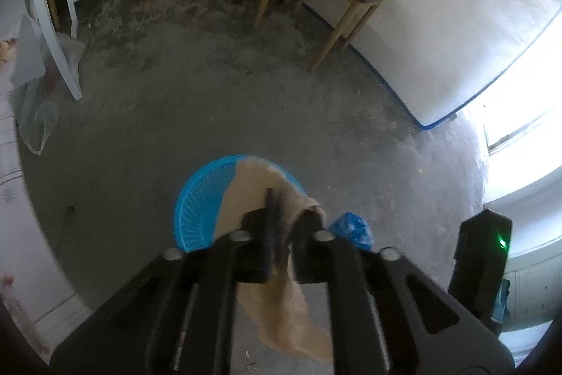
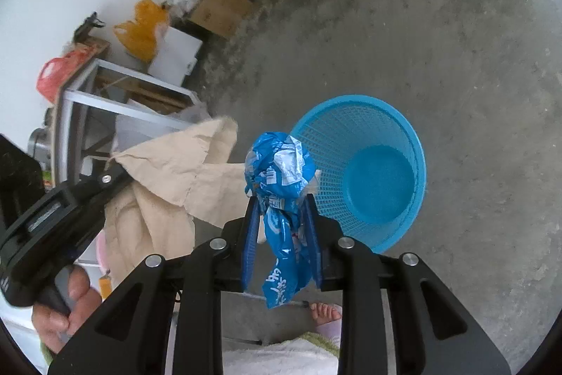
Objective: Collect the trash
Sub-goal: 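Carry both items over the blue wastebasket and open both tools to drop them, then swing both tools back over the table toward the clear plastic bag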
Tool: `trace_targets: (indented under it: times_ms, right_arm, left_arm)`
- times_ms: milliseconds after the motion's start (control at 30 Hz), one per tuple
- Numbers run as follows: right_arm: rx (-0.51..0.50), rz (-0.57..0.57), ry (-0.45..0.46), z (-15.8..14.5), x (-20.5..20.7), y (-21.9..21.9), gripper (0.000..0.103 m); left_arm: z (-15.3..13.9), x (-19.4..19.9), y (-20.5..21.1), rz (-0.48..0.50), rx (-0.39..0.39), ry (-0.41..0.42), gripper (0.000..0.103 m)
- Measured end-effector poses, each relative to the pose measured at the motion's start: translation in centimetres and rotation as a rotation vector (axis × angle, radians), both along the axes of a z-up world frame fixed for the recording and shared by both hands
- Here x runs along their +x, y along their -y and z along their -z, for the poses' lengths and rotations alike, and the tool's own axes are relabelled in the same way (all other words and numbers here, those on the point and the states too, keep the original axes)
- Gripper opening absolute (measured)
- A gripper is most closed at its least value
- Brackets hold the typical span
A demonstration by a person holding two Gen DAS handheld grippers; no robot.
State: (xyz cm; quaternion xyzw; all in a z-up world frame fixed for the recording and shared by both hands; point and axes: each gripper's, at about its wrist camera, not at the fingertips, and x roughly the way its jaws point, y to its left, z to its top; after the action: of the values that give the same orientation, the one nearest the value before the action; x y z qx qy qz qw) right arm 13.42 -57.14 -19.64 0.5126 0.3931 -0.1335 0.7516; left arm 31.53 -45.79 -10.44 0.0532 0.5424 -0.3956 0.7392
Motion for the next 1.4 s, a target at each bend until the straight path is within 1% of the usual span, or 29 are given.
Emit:
trace_targets:
  times_ms: [33,67,100,133,167,233,333,433,633,733,867,933,1000,1067,1100,1133,1167,1200,1233,1300,1333,1400]
  right_arm:
    - [0.010,-0.006,-0.009,0.9,0.8,0.4,0.026]
    - [0.018,-0.011,-0.018,1.5,1.2,0.6,0.028]
    - [0.025,-0.016,-0.028,2.1,1.8,0.7,0.034]
    - [0.033,-0.015,-0.048,3.0,2.5,1.1,0.045]
    - [0.035,-0.008,-0.068,3.6,2.8,1.4,0.050]
    - [0.040,0.019,-0.108,4.5,2.9,1.8,0.052]
    - [0.033,0.029,-0.117,4.8,2.9,1.8,0.054]
    - [0.024,0.042,-0.115,4.7,2.4,1.8,0.055]
    - [0.006,0.053,-0.116,4.3,0.7,1.9,0.055]
    - [0.001,0.053,-0.116,3.8,-0.1,1.8,0.055]
    - [-0.022,0.035,-0.107,2.5,-1.3,1.0,0.055]
    - [-0.041,0.014,-0.103,1.4,-1.8,0.3,0.055]
    - [-0.083,-0.028,-0.105,-0.3,-2.2,-0.9,0.055]
    - [-0.145,-0.083,-0.096,-2.7,-2.6,-2.4,0.055]
    - [-0.176,-0.111,-0.085,-3.9,-3.0,-3.3,0.057]
    - [-0.197,-0.129,-0.075,-4.9,-3.2,-3.9,0.064]
    - [-0.225,-0.154,-0.060,-6.3,-3.7,-4.9,0.065]
    - [-0.248,-0.178,-0.039,-7.6,-4.3,-5.8,0.068]
    - [-0.261,-0.196,-0.021,-8.5,-4.7,-6.4,0.071]
    - [-0.283,-0.242,0.018,-10.5,-5.7,-8.3,0.074]
    - [-0.288,-0.263,0.032,-11.4,-6.0,-9.2,0.074]
    - [-0.282,-0.321,0.075,-13.1,-6.7,-11.5,0.075]
  left_arm:
    - [0.5,0.2,0.3,-0.007,0.009,-0.007,0.035]
    - [1.3,0.4,0.6,-0.021,0.024,-0.015,0.056]
    - [1.8,0.5,0.8,-0.035,0.043,-0.020,0.066]
    - [2.3,0.7,0.8,-0.048,0.069,-0.026,0.075]
    - [2.9,1.1,1.0,-0.055,0.084,-0.035,0.077]
    - [3.0,1.3,0.7,-0.070,0.098,-0.051,0.079]
    - [2.2,1.0,0.1,-0.073,0.081,-0.039,0.083]
    - [1.8,0.9,0.1,-0.061,0.085,0.000,0.083]
    - [1.1,0.2,-0.1,-0.026,0.073,0.020,0.083]
    - [0.0,-0.1,-1.1,-0.021,0.046,0.030,0.083]
    - [-2.9,-0.8,-3.7,-0.016,0.009,0.051,0.083]
    - [-5.4,-1.3,-5.7,-0.005,-0.027,0.064,0.082]
    - [-8.4,-1.9,-8.0,0.016,-0.052,0.096,0.082]
    - [-12.7,-2.7,-11.7,0.030,-0.069,0.161,0.082]
    - [-14.9,-3.2,-14.0,0.037,-0.091,0.192,0.082]
    - [-16.8,-3.7,-16.3,0.032,-0.108,0.225,0.082]
    - [-18.1,-4.0,-17.9,0.025,-0.116,0.249,0.082]
    - [-20.2,-4.9,-21.2,0.009,-0.125,0.300,0.082]
    - [-21.5,-5.7,-23.9,-0.014,-0.127,0.340,0.083]
    - [-23.1,-6.8,-28.2,-0.062,-0.120,0.390,0.083]
    - [-24.0,-7.8,-31.8,-0.124,-0.110,0.425,0.083]
    - [-24.6,-9.1,-36.4,-0.206,-0.109,0.453,0.083]
